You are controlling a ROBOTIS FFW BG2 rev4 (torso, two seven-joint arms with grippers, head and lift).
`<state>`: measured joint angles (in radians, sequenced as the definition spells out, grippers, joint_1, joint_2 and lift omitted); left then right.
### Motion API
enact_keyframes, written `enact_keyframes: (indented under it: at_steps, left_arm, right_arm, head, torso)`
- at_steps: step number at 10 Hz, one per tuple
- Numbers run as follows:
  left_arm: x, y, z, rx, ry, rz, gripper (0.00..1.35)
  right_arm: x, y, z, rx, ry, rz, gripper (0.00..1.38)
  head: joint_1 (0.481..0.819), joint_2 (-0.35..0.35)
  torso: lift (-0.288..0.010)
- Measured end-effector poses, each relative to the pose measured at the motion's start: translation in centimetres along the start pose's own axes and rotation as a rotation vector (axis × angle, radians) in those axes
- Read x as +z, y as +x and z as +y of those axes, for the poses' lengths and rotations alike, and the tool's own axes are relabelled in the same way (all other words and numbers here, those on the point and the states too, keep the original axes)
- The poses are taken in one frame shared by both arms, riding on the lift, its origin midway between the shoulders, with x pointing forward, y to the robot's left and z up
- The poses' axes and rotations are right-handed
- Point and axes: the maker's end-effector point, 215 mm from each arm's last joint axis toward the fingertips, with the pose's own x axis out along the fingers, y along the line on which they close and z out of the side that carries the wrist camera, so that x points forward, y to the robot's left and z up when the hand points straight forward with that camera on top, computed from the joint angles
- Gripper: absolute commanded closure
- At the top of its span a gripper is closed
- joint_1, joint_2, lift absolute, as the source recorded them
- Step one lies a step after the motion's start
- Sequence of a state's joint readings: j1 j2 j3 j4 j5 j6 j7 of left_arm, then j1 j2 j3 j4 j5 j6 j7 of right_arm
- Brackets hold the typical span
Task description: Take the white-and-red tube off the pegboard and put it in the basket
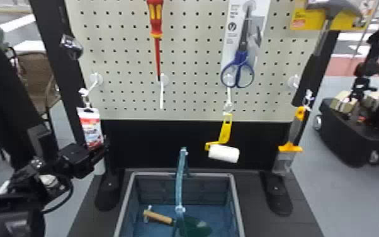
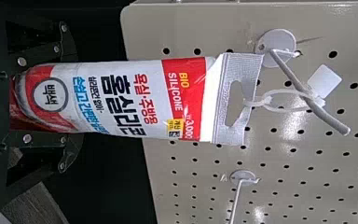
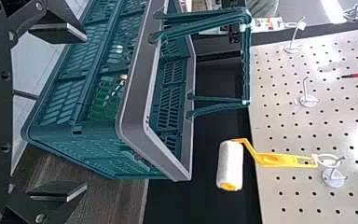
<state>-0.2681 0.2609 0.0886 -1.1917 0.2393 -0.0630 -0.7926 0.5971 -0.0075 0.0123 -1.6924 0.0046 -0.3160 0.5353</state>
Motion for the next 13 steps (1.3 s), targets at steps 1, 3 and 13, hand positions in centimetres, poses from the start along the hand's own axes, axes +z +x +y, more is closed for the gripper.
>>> enact_keyframes:
  at_steps: [1, 3, 13]
  left_arm:
    - [0.3, 0.1, 0.1, 0.004, 0.007, -0.007, 1.23]
    - [1.2, 0.4, 0.3, 0.005, 0.026, -0.018, 1.23]
    - [4.1, -0.7, 0.4, 0.037, 0.097, -0.054, 1.23]
  right_arm:
    - [0.0, 0.0, 0.0, 0.000, 0.000, 0.000, 0.18]
    - [0.0, 0.0, 0.0, 0.000, 0.000, 0.001, 0.18]
    - [-0.5, -0.2, -0.1, 0.002, 0.004, 0.011, 0.18]
  head:
    - [0.549, 0.000]
    - [0.549, 0.000]
    - [0.549, 0.000]
  torso:
    - [-0.100]
    - [-0.100]
    - [-0.100]
